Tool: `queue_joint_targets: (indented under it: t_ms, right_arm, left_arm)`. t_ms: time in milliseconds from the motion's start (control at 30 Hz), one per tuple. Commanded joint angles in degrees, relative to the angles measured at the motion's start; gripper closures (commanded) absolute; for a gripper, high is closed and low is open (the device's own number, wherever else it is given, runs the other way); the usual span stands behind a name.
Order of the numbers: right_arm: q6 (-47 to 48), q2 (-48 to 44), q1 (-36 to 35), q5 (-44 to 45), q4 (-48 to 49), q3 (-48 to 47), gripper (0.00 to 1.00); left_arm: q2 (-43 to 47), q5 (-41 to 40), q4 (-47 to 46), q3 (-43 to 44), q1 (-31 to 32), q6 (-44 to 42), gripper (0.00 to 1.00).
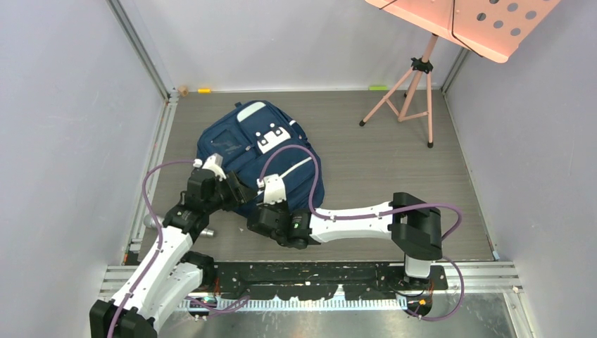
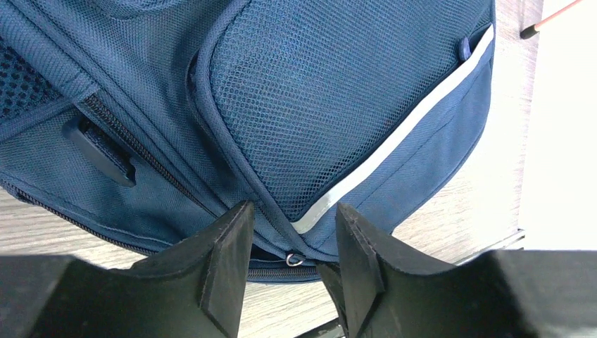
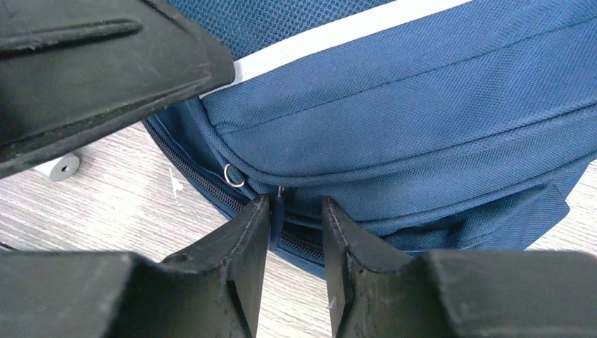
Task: Pack the student bag
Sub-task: Zip the student bag at the center of the board.
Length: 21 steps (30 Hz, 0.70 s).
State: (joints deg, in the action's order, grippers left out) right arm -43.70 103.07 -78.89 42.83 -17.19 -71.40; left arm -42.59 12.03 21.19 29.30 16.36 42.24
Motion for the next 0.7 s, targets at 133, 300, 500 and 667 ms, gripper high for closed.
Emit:
queue_joint_targets:
  t_ms: [133, 300, 500, 667]
  right_arm:
    - [-0.11, 1.74, 0.53, 2.85, -0.90, -4.18, 0.68]
    - [0.29, 2.11, 0.75, 2.80, -1.20, -4.45, 0.81]
    - [-0.76, -0.65, 2.23, 3.03, -3.10, -1.88, 0.99]
    - [0.09, -6.68, 5.11, 4.99, -2.03, 4.56, 1.00]
  left_arm:
    - [-1.56, 0.74, -5.13, -0.90, -0.62, 0.56, 0.56]
    - [-2.51, 0.01, -5.86, -1.40, -1.01, 0.07, 0.72]
    - [-3.40, -0.69, -6.05, -0.60, -2.14, -1.64, 1.00]
    - [-3.80, 0.09, -3.44, 1.30, -4.87, -4.03, 1.00]
